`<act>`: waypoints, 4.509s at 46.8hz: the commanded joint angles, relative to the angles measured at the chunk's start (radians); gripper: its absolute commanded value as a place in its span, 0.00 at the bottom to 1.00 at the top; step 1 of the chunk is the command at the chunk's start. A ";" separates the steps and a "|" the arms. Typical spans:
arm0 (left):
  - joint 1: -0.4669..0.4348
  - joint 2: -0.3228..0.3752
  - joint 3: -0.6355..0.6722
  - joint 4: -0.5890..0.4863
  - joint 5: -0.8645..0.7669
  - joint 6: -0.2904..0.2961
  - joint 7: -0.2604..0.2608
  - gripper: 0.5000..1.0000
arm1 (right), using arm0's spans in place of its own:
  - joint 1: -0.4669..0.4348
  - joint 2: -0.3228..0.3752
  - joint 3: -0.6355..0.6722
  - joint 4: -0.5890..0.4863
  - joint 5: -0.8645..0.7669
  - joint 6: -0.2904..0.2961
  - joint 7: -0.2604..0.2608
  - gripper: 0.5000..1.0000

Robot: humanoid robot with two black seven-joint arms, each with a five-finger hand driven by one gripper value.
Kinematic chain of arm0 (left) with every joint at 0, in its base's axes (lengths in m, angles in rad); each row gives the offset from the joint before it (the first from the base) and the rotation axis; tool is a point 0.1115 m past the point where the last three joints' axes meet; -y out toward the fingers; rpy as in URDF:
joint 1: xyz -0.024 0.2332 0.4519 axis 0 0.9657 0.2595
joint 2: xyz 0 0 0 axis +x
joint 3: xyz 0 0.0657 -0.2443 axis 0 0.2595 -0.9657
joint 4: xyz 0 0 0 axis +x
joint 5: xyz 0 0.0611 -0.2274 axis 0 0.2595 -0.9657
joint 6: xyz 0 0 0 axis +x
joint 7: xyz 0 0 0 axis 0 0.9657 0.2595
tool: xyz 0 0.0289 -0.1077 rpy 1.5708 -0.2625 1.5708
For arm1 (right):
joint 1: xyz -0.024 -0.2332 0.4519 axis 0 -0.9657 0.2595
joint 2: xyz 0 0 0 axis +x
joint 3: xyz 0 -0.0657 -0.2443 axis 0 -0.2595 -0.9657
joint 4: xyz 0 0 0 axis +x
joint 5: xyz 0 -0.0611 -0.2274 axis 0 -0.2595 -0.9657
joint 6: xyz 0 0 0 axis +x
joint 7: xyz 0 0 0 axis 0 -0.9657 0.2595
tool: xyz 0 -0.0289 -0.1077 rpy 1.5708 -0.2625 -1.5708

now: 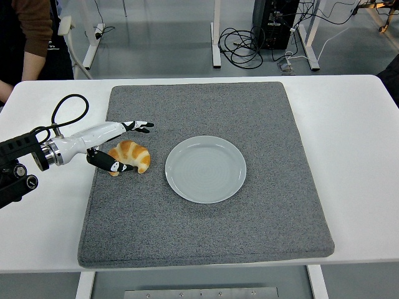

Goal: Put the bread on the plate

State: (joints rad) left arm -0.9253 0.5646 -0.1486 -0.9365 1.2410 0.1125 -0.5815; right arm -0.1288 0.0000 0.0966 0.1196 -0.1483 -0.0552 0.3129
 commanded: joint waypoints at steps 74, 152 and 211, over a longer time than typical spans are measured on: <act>-0.096 -0.069 0.060 0.134 -0.048 0.023 -0.029 0.00 | 0.000 0.000 0.000 0.000 0.001 0.000 0.000 1.00; -0.517 -0.397 0.244 0.134 -0.049 -0.139 0.075 0.00 | 0.000 0.000 0.000 0.000 0.000 0.000 0.000 1.00; -0.282 -0.408 0.408 0.206 -0.012 0.167 -0.029 0.00 | 0.000 0.000 0.000 0.000 0.000 0.000 0.000 1.00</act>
State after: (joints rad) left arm -1.2121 0.1568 0.2520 -0.7369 1.2303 0.2703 -0.6111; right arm -0.1288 0.0000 0.0966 0.1196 -0.1484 -0.0552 0.3129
